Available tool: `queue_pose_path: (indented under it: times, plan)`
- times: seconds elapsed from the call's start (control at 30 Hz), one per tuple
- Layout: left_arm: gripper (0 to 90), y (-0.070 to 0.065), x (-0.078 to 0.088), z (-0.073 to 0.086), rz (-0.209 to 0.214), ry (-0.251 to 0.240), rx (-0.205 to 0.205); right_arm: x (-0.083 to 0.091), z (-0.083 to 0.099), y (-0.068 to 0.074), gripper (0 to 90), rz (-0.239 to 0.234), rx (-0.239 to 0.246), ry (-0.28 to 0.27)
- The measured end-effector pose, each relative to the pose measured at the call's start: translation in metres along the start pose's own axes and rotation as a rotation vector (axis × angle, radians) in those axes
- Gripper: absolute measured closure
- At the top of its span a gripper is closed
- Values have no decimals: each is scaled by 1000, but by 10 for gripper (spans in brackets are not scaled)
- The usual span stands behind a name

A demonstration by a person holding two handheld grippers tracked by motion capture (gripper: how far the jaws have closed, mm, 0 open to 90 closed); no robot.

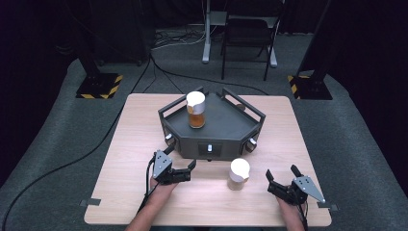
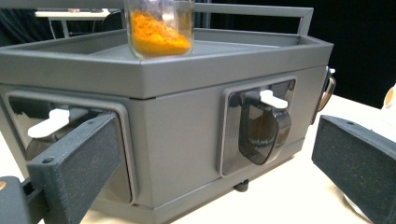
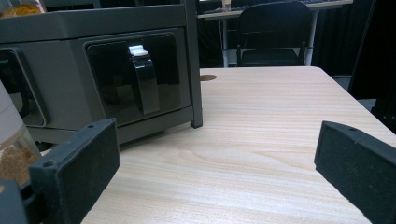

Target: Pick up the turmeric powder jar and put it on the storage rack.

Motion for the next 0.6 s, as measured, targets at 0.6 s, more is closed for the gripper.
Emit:
queue_pose_path:
  times: [0.6]
  plan:
    - [9, 9, 10, 19, -28, 26, 24, 0, 0, 0, 0, 0, -1, 2]
Point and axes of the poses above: each handheld gripper's, and its own axes: x roughly backward along the jaws, z roughly out of its underside, y roughly to its left, the point moved 8 cm from there along -x, roughly forward along the jaws, and after that the axes turned 13 degrees about x, right-handed, at the moved point
